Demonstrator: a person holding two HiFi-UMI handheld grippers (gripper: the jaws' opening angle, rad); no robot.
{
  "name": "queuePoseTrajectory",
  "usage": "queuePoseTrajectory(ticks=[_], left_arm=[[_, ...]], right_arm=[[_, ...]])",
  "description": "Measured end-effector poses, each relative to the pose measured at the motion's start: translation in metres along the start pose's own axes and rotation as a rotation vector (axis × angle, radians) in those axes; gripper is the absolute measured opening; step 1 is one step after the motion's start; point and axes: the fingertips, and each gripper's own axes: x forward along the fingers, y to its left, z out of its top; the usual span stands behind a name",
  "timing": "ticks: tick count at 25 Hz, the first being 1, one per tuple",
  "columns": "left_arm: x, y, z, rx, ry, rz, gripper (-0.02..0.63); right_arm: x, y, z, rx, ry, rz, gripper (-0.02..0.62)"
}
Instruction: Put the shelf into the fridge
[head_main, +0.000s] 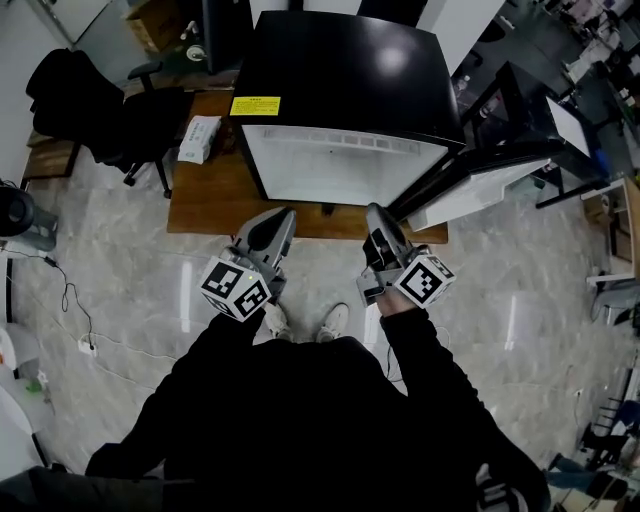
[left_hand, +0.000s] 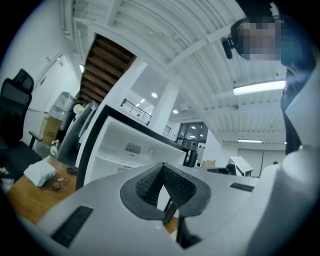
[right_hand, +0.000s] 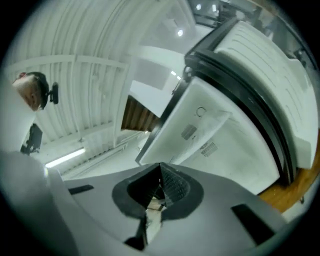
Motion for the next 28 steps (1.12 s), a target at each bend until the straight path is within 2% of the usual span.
queuePoseTrajectory(ticks=[4,8,10,21,26,28], left_arm=[[-0.015,-0.035,0.006,0.120,0.050,-0.055,0.006],[-0.029,-0.067,0.010,0.243,0.091,-0.104,0.006],[-0.036,-0.077,0.012,0.253,0.097,-0.121,0.006],[-0.049,-0.077,0.009,0.204,0.091,-0.117,0.006],[-0.048,-0.082,0.009,0.274,0.101,-0.131,0.006],[-0.047,-0.084,0.010,0.276,0.100,-0.140,0.006]], right_arm=[[-0.007,0.059,-0.015,-0.232,0.121,0.109,0.005],[-0.014,0.099,-0.036,-0.508,0.210,0.155,0.005],[-0.020,0.112,-0.042,-0.589,0.220,0.175,0.005],[-0.032,0.118,-0.054,-0.679,0.212,0.187,0.005],[-0.030,0.119,-0.059,-0.684,0.218,0.197,0.005],[-0.030,0.119,-0.059,-0.688,0.221,0.199,0.005]])
